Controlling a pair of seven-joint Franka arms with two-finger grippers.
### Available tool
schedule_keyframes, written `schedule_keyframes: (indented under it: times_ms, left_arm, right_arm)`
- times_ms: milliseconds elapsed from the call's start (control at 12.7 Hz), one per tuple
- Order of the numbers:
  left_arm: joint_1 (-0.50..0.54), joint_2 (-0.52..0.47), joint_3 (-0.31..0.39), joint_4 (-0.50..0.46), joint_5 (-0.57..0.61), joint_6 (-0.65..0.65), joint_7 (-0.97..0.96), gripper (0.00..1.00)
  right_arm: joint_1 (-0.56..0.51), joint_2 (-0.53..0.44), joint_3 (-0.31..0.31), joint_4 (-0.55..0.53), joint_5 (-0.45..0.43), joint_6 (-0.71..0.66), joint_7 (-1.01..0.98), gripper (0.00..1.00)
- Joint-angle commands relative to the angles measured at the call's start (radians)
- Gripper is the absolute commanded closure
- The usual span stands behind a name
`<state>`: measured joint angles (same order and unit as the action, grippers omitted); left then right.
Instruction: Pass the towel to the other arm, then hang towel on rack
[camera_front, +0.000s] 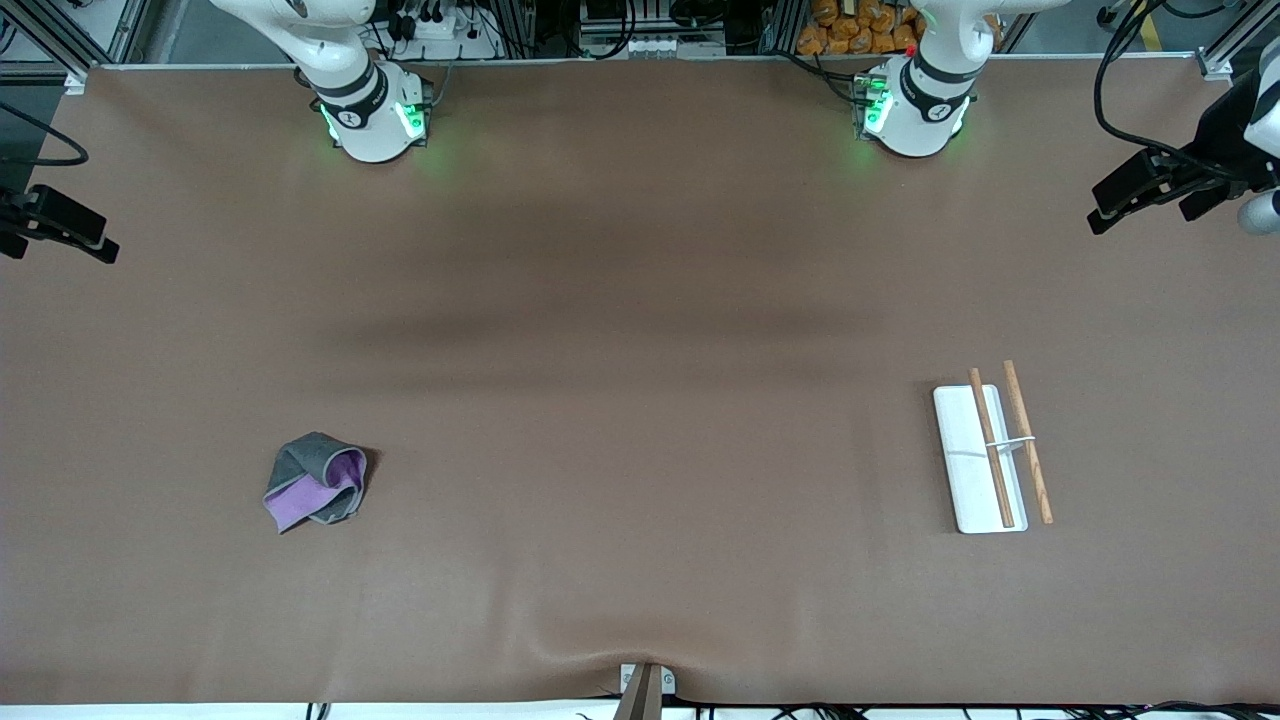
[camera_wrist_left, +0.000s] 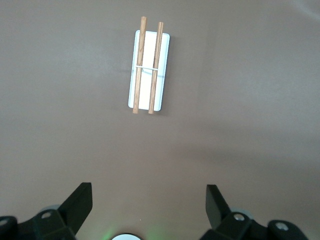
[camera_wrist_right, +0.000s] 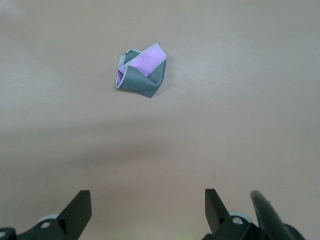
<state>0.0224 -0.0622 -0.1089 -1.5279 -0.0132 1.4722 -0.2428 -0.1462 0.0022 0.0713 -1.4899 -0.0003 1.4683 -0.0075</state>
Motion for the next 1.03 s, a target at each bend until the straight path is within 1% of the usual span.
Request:
schedule_keyframes:
  times_ms: [0, 316, 474, 553, 947]
  left_arm:
    - [0.001, 0.018, 0.002, 0.034, 0.024, -0.027, 0.01, 0.0]
    - [0.001, 0.028, 0.005, 0.037, 0.025, -0.029, 0.019, 0.0]
    - [-0.009, 0.036, -0.003, 0.035, 0.074, -0.029, 0.022, 0.0]
    - [-0.01, 0.036, -0.005, 0.032, 0.075, -0.029, 0.023, 0.0]
    - [-0.004, 0.036, -0.008, 0.005, 0.069, -0.033, 0.037, 0.0]
  right_arm:
    - [0.005, -0.011, -0.004, -0.01, -0.015, 0.004, -0.008, 0.0]
    - [0.005, -0.01, -0.004, -0.012, -0.015, 0.004, -0.006, 0.0]
    - [0.0, -0.004, -0.004, -0.013, -0.015, 0.004, -0.006, 0.0]
    - [0.0, 0.002, -0.004, -0.015, -0.015, 0.006, -0.006, 0.0]
    - [0.007, 0.097, -0.002, -0.015, -0.007, 0.017, -0.006, 0.0]
